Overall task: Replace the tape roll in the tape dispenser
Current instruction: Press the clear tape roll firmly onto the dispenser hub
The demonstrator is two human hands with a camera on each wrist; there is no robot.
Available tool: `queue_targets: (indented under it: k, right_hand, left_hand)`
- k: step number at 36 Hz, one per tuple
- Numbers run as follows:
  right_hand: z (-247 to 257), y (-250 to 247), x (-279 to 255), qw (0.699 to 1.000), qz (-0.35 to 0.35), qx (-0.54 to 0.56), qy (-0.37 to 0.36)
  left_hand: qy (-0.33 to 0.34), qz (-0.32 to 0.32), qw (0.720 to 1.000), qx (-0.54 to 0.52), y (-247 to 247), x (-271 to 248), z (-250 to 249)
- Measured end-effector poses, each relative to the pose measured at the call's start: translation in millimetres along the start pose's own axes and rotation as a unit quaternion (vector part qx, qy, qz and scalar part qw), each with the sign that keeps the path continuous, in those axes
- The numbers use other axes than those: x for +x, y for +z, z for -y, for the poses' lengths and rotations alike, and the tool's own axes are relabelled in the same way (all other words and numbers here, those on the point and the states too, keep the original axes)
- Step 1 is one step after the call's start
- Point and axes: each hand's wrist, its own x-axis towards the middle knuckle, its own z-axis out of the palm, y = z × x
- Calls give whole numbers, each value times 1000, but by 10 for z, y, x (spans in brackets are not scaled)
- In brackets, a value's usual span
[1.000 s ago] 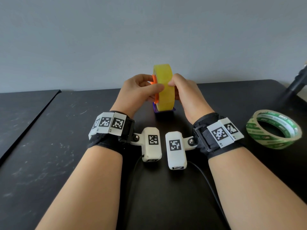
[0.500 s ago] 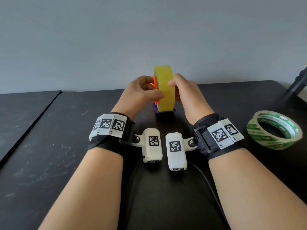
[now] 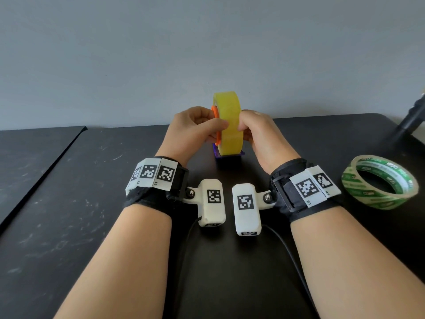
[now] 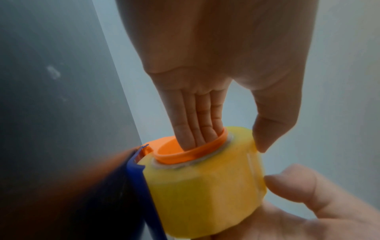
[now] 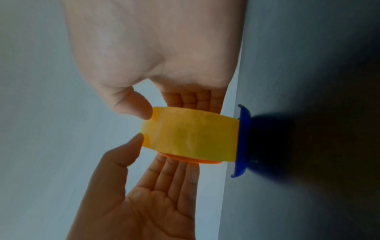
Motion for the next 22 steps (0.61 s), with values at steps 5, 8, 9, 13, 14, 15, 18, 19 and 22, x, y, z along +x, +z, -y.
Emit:
queue_targets:
  k: [5, 8, 9, 13, 14, 15, 18, 19, 22]
  right_hand:
    - [25, -9, -23, 1000, -17, 0, 13]
    - [9, -14, 14, 999, -32, -5, 19]
    - [3, -15, 21, 999, -35, -2, 19]
    - [-23, -16, 42, 999, -32, 7, 17]
    - [-28, -16, 43, 999, -30, 10, 16]
    - [-29, -15, 44, 999, -30, 10, 16]
    - [-36, -13, 54, 999, -38, 6, 13]
    - [-36, -10, 52, 999, -39, 8, 12]
    - [-40, -5, 58, 999, -36, 19, 13]
  left_hand:
    - [-7, 7, 1000, -4, -10, -4, -5]
    - [-10, 13, 1000, -6, -5, -8, 0]
    - [-11, 16, 1000, -7, -5, -8, 1]
    - [-10, 22, 1000, -12, -14, -3, 13]
    - [-11, 23, 1000, -13, -17, 0, 16]
    - [-11, 27, 999, -15, -18, 1, 18]
    - [-13, 39, 999, -17, -17, 5, 24]
    - [-13, 41, 999, -14, -20, 8, 28]
    - [-11, 40, 999, -8, -25, 10, 35]
